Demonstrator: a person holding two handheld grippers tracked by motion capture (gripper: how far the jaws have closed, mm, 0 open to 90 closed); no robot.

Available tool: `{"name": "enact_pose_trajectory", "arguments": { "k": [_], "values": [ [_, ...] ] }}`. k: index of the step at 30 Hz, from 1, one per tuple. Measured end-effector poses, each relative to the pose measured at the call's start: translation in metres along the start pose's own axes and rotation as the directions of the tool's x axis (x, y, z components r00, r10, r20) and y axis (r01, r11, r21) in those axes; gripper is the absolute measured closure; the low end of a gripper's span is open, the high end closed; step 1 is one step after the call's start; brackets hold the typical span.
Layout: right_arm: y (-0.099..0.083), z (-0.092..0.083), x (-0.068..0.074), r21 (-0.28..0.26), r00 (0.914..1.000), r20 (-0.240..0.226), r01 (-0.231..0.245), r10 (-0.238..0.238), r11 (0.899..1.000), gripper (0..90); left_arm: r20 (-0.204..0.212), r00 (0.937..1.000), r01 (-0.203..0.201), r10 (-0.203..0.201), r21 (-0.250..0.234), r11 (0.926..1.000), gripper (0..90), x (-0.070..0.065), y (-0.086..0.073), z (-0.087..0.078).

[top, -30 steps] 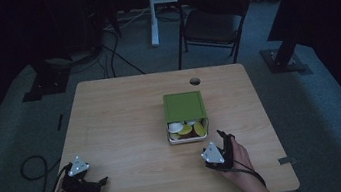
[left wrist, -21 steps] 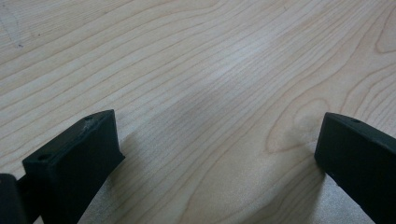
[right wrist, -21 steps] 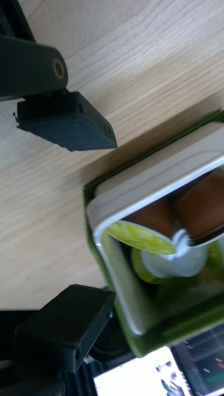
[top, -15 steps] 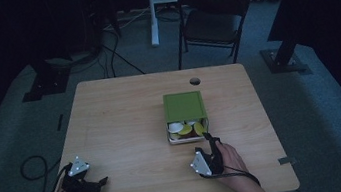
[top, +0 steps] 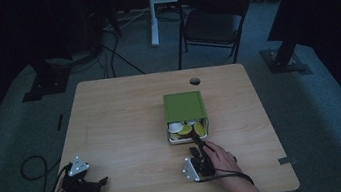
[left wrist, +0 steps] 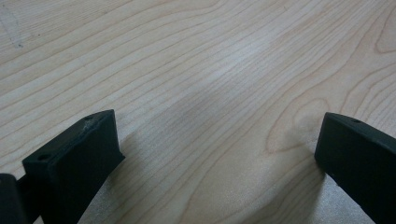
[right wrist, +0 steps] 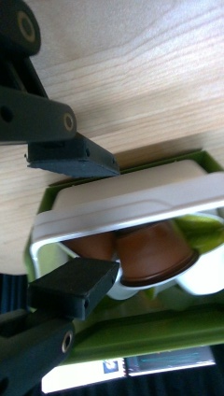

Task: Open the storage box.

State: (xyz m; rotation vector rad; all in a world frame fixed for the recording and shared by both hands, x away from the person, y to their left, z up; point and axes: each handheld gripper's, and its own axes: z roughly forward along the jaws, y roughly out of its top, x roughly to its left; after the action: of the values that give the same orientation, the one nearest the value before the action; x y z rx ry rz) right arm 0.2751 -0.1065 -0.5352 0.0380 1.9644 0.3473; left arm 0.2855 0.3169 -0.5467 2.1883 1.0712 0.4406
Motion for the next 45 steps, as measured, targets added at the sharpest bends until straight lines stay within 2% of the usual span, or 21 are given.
{"name": "enact_pose_trajectory", "arguments": {
  "k": [3,6,8,12,19,22,23,30,34,37,39,41,45],
  "values": [
    [0.003,0.003,0.002,0.002,0.9994,0.006,0.035,-0.035,0.999,52.8,0.000,1.0000,0.000,0.000,0.000,1.0000,0.0,0.000,0.000,0.000],
    [0.005,0.004,0.004,-0.002,0.9988,0.012,0.048,-0.048,0.999,54.1,0.000,1.0000,0.000,0.000,0.001,1.0000,0.0,0.000,0.000,0.000],
    [0.007,0.006,0.006,0.000,0.9942,0.032,0.103,-0.103,0.995,55.9,0.000,1.0000,0.000,0.000,0.000,1.0000,0.0,0.000,0.000,0.000],
    [0.007,0.009,0.007,0.013,0.9899,0.042,0.135,-0.135,0.991,57.6,0.000,1.0000,0.000,0.000,0.001,1.0000,0.0,0.000,0.000,0.000],
    [0.008,0.010,0.009,0.027,0.9863,0.051,0.156,-0.157,0.987,60.7,0.000,1.0000,0.000,0.000,0.000,1.0000,0.0,0.000,0.000,0.000],
    [0.006,0.011,0.010,0.035,0.9865,0.040,0.157,-0.159,0.987,60.5,0.000,1.0000,0.000,0.000,0.000,1.0000,0.0,0.000,0.000,0.000],
    [0.004,0.013,0.012,0.043,0.9832,0.049,0.174,-0.176,0.984,60.6,0.000,1.0000,0.000,0.000,0.000,1.0000,0.0,0.000,0.000,0.000],
    [0.006,0.016,0.013,0.061,0.9766,0.061,0.202,-0.206,0.977,62.6,0.000,1.0000,0.000,0.000,0.000,1.0000,0.0,0.000,0.000,0.000],
    [0.008,0.016,0.014,0.079,0.9710,0.076,0.221,-0.227,0.972,67.9,0.000,1.0000,0.000,0.000,0.000,1.0000,0.0,0.000,0.000,0.000],
    [0.008,0.016,0.012,0.080,0.9713,0.081,0.217,-0.224,0.973,71.2,0.000,1.0000,0.000,0.000,0.000,1.0000,0.0,0.000,0.000,0.000],
    [0.010,0.015,0.011,0.083,0.9762,0.068,0.200,-0.206,0.976,71.5,0.000,1.0000,0.000,0.000,0.000,1.0000,0.0,0.000,0.000,0.000],
    [0.010,0.015,0.011,0.088,0.9714,0.071,0.220,-0.226,0.972,71.7,0.000,1.0000,0.000,0.000,0.000,1.0000,0.0,0.000,0.000,0.000],
    [0.010,0.015,0.013,0.093,0.9691,0.079,0.226,-0.234,0.970,71.9,0.000,1.0000,0.000,0.000,0.000,1.0000,0.0,0.000,0.000,0.000]
  ]
}}
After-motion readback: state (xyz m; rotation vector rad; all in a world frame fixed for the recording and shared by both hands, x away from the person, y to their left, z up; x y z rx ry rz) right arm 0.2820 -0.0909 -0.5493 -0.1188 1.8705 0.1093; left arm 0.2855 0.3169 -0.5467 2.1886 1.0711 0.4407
